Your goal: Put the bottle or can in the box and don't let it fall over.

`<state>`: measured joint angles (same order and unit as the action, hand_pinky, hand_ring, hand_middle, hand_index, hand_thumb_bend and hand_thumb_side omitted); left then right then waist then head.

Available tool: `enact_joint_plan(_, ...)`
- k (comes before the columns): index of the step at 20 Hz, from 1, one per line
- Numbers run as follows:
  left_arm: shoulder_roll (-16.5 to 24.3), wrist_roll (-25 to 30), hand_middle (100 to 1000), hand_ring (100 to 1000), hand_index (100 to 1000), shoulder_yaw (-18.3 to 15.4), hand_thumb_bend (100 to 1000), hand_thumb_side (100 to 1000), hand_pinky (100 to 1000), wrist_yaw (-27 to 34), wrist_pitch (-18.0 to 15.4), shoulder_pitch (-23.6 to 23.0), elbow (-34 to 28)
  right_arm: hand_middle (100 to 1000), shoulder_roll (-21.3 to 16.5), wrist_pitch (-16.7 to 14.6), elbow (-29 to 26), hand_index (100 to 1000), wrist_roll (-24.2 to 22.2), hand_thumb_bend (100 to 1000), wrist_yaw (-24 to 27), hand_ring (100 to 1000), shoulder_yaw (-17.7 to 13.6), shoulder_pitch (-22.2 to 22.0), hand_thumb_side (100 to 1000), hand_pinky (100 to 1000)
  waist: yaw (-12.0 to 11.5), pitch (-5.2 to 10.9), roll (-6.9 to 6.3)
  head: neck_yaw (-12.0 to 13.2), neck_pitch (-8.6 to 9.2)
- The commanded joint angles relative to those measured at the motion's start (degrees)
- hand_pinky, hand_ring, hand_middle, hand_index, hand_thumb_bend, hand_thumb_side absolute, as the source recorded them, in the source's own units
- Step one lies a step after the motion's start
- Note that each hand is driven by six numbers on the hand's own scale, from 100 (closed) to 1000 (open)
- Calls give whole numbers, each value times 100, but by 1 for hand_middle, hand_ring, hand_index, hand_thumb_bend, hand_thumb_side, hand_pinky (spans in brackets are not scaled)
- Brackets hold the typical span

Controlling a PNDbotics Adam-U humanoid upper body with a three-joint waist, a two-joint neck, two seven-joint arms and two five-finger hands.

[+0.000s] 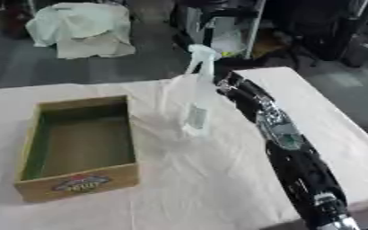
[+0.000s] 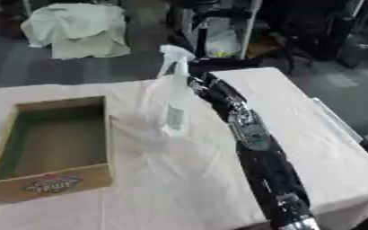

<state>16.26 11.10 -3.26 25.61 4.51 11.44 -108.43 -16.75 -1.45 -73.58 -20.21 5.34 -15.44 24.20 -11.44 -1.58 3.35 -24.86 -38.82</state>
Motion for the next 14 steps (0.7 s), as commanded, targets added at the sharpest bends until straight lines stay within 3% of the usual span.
enact_joint_plan(1,117,30,1000,1000,830,2,144,786,1000,3,-4,65,-51,1000,-50,-4,-174,1000,-51,100,-38,1000,24,115,470,992,-5,32,-23,-20,68)
enact_joint_plan(14,113,67,1000,1000,830,17,142,786,1000,-5,-2,71,-51,1000,66,22,-239,1000,-116,100,-65,1000,80,178,470,991,-12,15,-33,-76,116)
